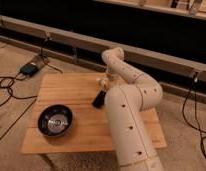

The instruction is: Place the bottle in the ceramic bowl

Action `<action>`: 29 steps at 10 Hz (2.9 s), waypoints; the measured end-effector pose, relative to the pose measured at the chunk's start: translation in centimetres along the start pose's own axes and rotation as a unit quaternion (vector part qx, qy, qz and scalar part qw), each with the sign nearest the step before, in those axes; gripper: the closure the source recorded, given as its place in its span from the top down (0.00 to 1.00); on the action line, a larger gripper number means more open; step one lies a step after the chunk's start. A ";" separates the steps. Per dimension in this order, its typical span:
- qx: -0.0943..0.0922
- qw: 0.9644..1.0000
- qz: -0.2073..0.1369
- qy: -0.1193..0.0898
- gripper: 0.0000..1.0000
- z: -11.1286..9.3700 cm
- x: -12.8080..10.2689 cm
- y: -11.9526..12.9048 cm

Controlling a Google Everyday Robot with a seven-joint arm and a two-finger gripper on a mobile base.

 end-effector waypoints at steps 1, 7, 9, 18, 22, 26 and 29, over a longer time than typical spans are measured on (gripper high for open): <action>0.007 1.000 0.007 -0.001 0.00 -0.9 -0.1 -0.1; 0.044 0.998 -0.004 -0.042 0.00 -8.9 -2.4 6.1; 0.046 0.997 -0.010 -0.053 0.00 -10.7 -2.8 10.2; 0.022 0.994 -0.023 -0.108 0.00 -12.6 -5.4 31.9; -0.010 0.992 0.001 -0.128 0.00 -12.1 -6.8 36.6; -0.057 0.989 0.012 -0.139 0.00 -10.5 -6.9 39.4; -0.096 0.984 0.009 -0.150 0.16 -8.9 -6.9 40.6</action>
